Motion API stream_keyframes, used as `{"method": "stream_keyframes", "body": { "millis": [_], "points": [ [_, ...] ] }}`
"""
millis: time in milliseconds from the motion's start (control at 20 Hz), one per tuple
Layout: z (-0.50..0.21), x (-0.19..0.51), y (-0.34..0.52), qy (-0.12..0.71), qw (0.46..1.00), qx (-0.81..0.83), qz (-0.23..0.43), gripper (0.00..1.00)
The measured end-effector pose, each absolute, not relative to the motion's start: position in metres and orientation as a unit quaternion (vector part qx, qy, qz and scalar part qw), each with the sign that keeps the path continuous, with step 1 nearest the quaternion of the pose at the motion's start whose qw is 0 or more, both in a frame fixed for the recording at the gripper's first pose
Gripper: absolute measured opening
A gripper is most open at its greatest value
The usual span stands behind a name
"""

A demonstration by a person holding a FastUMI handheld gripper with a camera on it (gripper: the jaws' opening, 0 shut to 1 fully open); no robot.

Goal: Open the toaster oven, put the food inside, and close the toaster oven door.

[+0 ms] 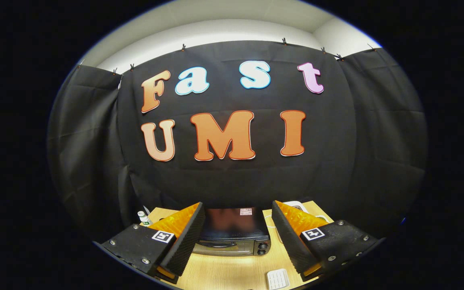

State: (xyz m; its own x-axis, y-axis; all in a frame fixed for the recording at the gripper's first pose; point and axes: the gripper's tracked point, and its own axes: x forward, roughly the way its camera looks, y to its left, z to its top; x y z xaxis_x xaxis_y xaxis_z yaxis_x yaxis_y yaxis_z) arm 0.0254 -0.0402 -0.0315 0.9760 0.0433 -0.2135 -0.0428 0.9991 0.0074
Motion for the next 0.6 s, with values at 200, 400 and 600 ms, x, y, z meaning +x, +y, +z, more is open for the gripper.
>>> {"method": "stream_keyframes", "body": {
  "millis": [200,400,600],
  "points": [
    [-0.031,0.024,-0.044,0.104,0.994,0.001,0.019,0.99],
    [-0.033,0.023,-0.047,0.106,0.994,0.001,0.016,0.99],
    [-0.034,0.023,-0.052,0.104,0.995,-0.007,0.008,0.99]
  ]
}}
